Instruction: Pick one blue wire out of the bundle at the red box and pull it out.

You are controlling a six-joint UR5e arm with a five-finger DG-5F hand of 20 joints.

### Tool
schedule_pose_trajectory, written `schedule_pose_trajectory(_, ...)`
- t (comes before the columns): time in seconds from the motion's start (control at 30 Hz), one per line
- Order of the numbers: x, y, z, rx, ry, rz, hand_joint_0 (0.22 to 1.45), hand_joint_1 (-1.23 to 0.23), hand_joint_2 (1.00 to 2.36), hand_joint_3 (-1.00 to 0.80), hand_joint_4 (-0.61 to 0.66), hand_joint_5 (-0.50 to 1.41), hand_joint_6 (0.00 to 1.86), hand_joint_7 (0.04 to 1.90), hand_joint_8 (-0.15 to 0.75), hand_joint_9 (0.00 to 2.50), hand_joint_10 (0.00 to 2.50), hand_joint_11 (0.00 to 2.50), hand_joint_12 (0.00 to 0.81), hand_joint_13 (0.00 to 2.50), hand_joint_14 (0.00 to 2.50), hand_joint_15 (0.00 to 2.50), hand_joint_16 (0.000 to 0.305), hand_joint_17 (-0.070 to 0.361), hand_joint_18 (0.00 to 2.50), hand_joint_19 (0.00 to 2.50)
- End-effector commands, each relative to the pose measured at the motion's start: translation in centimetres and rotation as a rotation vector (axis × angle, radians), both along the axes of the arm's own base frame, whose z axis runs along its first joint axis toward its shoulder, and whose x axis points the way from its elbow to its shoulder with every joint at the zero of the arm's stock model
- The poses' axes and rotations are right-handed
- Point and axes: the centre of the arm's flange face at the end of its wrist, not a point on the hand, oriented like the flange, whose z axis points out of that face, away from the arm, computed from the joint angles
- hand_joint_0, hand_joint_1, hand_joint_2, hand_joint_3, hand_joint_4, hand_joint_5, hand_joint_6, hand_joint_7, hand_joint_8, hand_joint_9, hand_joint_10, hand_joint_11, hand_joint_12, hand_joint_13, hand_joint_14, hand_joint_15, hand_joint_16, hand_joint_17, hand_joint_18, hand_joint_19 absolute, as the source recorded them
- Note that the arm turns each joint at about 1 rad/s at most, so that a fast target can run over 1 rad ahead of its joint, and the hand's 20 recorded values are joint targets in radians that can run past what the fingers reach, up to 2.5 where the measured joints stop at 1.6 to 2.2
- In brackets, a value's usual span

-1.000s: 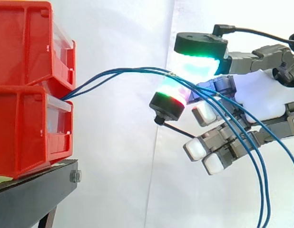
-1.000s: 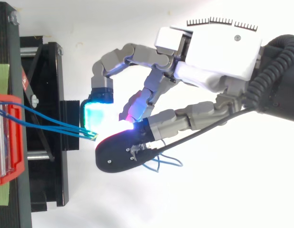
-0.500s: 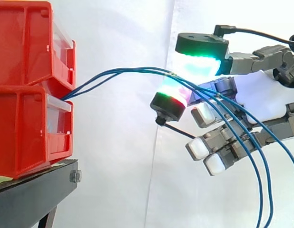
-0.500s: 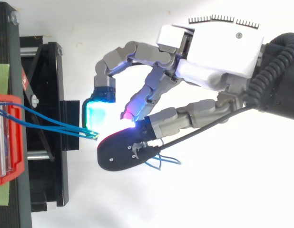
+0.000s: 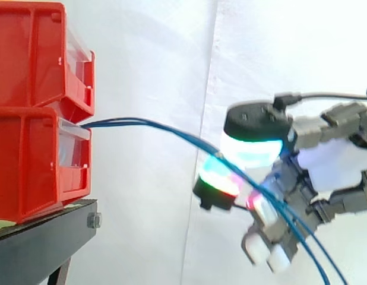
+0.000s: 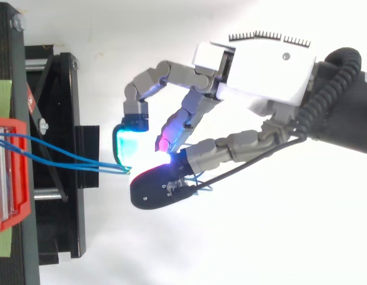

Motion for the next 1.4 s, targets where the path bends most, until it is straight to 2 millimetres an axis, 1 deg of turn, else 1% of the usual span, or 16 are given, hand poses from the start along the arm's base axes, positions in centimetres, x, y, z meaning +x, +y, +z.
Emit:
schedule_pose_trajectory(0.0, 1.5, 0.9, -1.7, -0.084, -0.199, -0.006, 0.65, -0.85, 1.02, -0.29, -0.06, -0.09, 0.93, 1.1, 0.242, 1.24, 0.02, 0.54, 0.381, 0.92, 0.02, 0.56, 0.038, 0.085, 0.81, 0.58)
schedule_pose_trajectory(0.1, 1.9, 1.4, -2.1, -0.14, -0.265, -0.012, 0.65, -0.86, 1.02, -0.3, -0.05, -0.09, 0.93, 1.09, 0.25, 1.25, 0.02, 0.55, 0.381, 0.92, 0.02, 0.56, 0.036, 0.082, 0.81, 0.6)
schedule_pose_trajectory(0.23, 2.0, 1.9, -2.4, -0.207, -0.281, -0.023, 0.65, -0.86, 1.01, -0.31, -0.05, -0.09, 0.92, 1.08, 0.247, 1.24, 0.02, 0.55, 0.383, 0.92, 0.02, 0.57, 0.041, 0.092, 0.81, 0.59)
schedule_pose_trajectory(0.33, 1.9, 2.0, -2.5, -0.22, -0.267, -0.027, 0.64, -0.86, 1.01, -0.32, -0.04, -0.09, 0.92, 1.08, 0.248, 1.24, 0.02, 0.56, 0.386, 0.91, 0.02, 0.57, 0.041, 0.093, 0.8, 0.59)
schedule_pose_trajectory(0.53, 1.9, 2.3, -2.3, -0.211, -0.276, -0.025, 0.64, -0.85, 1.01, -0.32, -0.04, -0.09, 0.92, 1.09, 0.252, 1.23, 0.02, 0.56, 0.387, 0.91, 0.02, 0.57, 0.042, 0.095, 0.8, 0.6)
schedule_pose_trajectory(0.8, 2.1, 3.0, -2.1, -0.181, -0.303, -0.02, 0.61, -0.81, 1.01, -0.36, 0.0, -0.1, 0.91, 1.07, 0.269, 1.2, 0.02, 0.56, 0.392, 0.89, 0.02, 0.57, 0.044, 0.099, 0.78, 0.6)
schedule_pose_trajectory(1.07, 1.9, 3.1, -2.3, -0.16, -0.297, -0.046, 0.6, -0.8, 1.01, -0.35, 0.02, -0.1, 0.91, 1.08, 0.283, 1.2, 0.02, 0.55, 0.395, 0.88, 0.02, 0.57, 0.045, 0.1, 0.77, 0.6)
schedule_pose_trajectory(1.23, 1.6, 3.0, -2.7, -0.132, -0.27, -0.044, 0.61, -0.81, 1.01, -0.31, 0.03, -0.1, 0.91, 1.13, 0.288, 1.2, 0.02, 0.57, 0.397, 0.88, 0.02, 0.58, 0.045, 0.1, 0.77, 0.6)
schedule_pose_trajectory(1.37, 1.4, 3.0, -2.9, -0.09, -0.265, -0.046, 0.61, -0.82, 1.02, -0.26, 0.02, -0.1, 0.92, 1.12, 0.292, 1.2, 0.02, 0.58, 0.399, 0.88, 0.02, 0.57, 0.045, 0.1, 0.77, 0.6)
